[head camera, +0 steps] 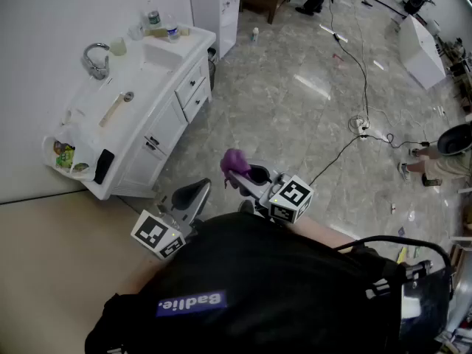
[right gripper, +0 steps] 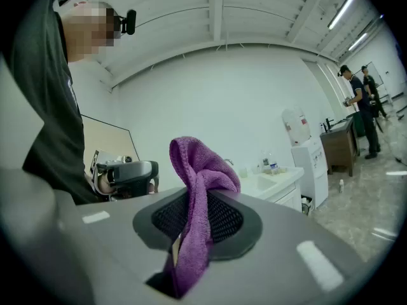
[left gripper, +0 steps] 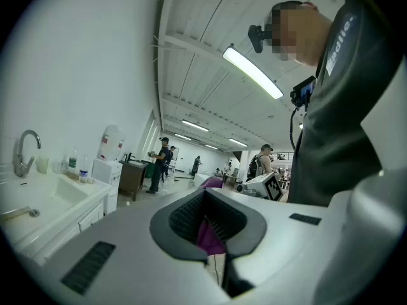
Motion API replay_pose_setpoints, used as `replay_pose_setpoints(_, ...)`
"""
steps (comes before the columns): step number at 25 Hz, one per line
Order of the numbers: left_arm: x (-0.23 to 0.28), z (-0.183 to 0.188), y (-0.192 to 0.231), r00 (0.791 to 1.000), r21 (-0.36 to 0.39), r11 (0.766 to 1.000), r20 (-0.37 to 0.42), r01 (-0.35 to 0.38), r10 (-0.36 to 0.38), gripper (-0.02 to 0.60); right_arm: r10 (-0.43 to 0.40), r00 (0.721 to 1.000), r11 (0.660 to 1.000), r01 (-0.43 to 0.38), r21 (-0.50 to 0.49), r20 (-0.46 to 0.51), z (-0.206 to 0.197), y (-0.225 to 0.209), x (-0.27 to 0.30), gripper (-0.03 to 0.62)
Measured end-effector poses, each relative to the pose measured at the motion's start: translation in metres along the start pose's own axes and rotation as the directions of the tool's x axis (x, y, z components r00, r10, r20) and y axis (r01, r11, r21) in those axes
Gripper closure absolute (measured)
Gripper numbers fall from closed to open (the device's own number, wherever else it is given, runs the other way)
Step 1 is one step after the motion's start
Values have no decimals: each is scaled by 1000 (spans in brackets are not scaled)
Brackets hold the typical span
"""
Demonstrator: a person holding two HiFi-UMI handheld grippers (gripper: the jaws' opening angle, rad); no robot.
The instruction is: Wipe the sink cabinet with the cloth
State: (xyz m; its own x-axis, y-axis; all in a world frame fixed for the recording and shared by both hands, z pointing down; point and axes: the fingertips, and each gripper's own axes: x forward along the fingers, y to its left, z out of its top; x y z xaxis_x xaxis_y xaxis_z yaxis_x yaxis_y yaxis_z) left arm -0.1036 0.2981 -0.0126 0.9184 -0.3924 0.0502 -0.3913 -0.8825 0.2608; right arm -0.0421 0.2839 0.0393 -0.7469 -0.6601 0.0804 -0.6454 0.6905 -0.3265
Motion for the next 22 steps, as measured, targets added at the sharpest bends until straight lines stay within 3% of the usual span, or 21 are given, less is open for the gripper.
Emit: replay_pose_setpoints(22,16,-6,-3,1000,-1,1000,-8,16,-16,577,-35,999,999,34,39,20,-6,-16,-12,523)
